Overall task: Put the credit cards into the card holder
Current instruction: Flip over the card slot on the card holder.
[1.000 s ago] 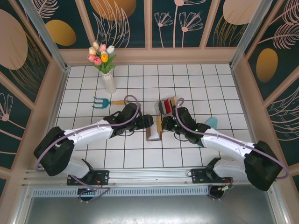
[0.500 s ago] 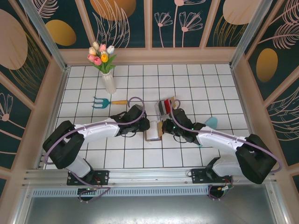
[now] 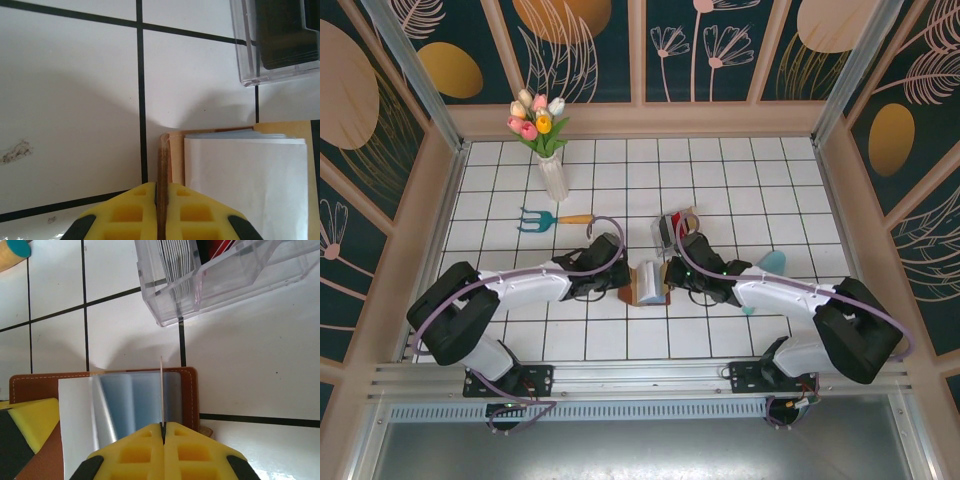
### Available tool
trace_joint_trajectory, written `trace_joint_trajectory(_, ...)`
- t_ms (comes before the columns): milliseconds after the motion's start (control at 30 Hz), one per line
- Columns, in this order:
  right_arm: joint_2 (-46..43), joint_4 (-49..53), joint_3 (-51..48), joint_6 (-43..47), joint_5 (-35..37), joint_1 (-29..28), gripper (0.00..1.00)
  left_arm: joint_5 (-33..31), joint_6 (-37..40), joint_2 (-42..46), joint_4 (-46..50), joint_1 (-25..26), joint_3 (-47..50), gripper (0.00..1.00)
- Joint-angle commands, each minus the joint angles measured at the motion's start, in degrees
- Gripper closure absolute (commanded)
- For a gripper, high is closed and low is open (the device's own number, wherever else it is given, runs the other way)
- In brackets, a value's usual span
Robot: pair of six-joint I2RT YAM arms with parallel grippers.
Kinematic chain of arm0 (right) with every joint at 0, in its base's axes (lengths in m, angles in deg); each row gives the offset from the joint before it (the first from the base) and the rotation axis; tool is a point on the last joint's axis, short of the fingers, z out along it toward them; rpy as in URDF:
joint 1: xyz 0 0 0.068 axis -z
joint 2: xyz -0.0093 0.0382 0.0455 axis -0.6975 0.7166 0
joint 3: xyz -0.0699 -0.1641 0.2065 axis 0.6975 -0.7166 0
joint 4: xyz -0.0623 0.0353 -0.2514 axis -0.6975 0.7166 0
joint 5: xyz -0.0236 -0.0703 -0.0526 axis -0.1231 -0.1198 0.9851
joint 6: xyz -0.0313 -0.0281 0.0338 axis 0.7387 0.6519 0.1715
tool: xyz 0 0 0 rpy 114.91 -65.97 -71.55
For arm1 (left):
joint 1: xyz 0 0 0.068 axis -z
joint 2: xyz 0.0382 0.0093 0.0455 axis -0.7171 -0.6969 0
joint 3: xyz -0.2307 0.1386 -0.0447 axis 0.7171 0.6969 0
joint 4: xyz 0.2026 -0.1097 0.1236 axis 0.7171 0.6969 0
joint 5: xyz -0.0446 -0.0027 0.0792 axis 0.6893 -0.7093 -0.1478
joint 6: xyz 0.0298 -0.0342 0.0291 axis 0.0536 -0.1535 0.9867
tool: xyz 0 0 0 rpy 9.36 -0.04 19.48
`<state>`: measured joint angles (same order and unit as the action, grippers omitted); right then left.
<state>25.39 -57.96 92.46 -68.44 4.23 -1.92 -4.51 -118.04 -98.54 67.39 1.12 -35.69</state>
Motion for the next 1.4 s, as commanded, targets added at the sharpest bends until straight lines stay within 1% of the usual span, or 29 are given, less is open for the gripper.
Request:
trace_joint_trajectory(0,-0.04,-1.03,1.71,-0.51,-0.28,-0.92,0.98,0.38,-2.19,0.49,-2.60,0.16,1.55,1.00)
trace_joint_trajectory(133,-0.16,-4.04,1.67,-1.24,-3.16,-1.04,0.98,1.00,-3.53,0.04,-4.68,0.16,2.85,1.00)
trace_joint_trajectory(333,-0.64,-6.42,2.29,-1.45,-4.97,-1.31,0.97,1.55,-6.30,0.64,-9.17,0.09,5.40,1.00)
trace_joint_trajectory(533,2.90,-10.61,3.30,-2.33,-9.01,-1.57,0.97,2.45,-9.52,-0.23,-15.47,0.14,8.24,1.00)
trace_joint_trajectory(633,2.87,-14.68,1.96,-3.85,-9.77,-1.75,0.97,1.95,-11.02,-0.31,-17.80,0.13,9.89,1.00)
trace_joint_trajectory(800,3.47,-12.95,2.73,-4.10,-8.82,-1.75,0.96,1.24,-12.34,-0.19,-19.62,0.16,11.37,1.00)
trace_joint_trajectory(933,3.07,-9.24,3.95,-3.24,-6.37,-2.45,0.96,1.37,-11.98,0.11,-19.58,0.10,11.28,1.00)
trace_joint_trajectory(967,3.07,-8.98,3.86,-3.20,-6.14,-2.45,0.96,1.40,-11.91,0.19,-19.44,0.15,11.24,0.98)
trace_joint_trajectory(1000,3.54,-8.85,3.70,-3.07,-6.34,-2.45,0.96,1.14,-11.91,0.28,-18.85,0.11,11.02,0.92)
trace_joint_trajectory(1100,6.31,-8.30,4.06,-2.95,-7.92,-2.63,0.97,0.62,-11.32,1.34,-17.71,0.12,11.01,0.87)
trace_joint_trajectory(1167,7.58,-8.59,4.22,-3.10,-7.82,-2.97,0.97,-0.33,-11.19,3.01,-16.64,0.16,11.34,0.77)
trace_joint_trajectory(1233,8.40,-9.56,3.96,-3.38,-7.89,-3.07,0.97,-1.91,-10.77,4.62,-14.89,0.16,11.40,0.73)
trace_joint_trajectory(1267,8.95,-9.69,4.16,-3.38,-7.74,-3.07,0.97,-2.59,-10.66,5.36,-13.98,0.12,11.37,0.67)
trace_joint_trajectory(1333,9.85,-9.90,4.46,-3.34,-7.97,-3.07,0.97,-3.51,-10.58,6.57,-12.76,0.12,11.41,0.61)
trace_joint_trajectory(1367,10.36,-9.86,4.65,-3.34,-7.98,-3.08,0.97,-3.65,-10.59,7.13,-12.61,0.12,11.59,0.56)
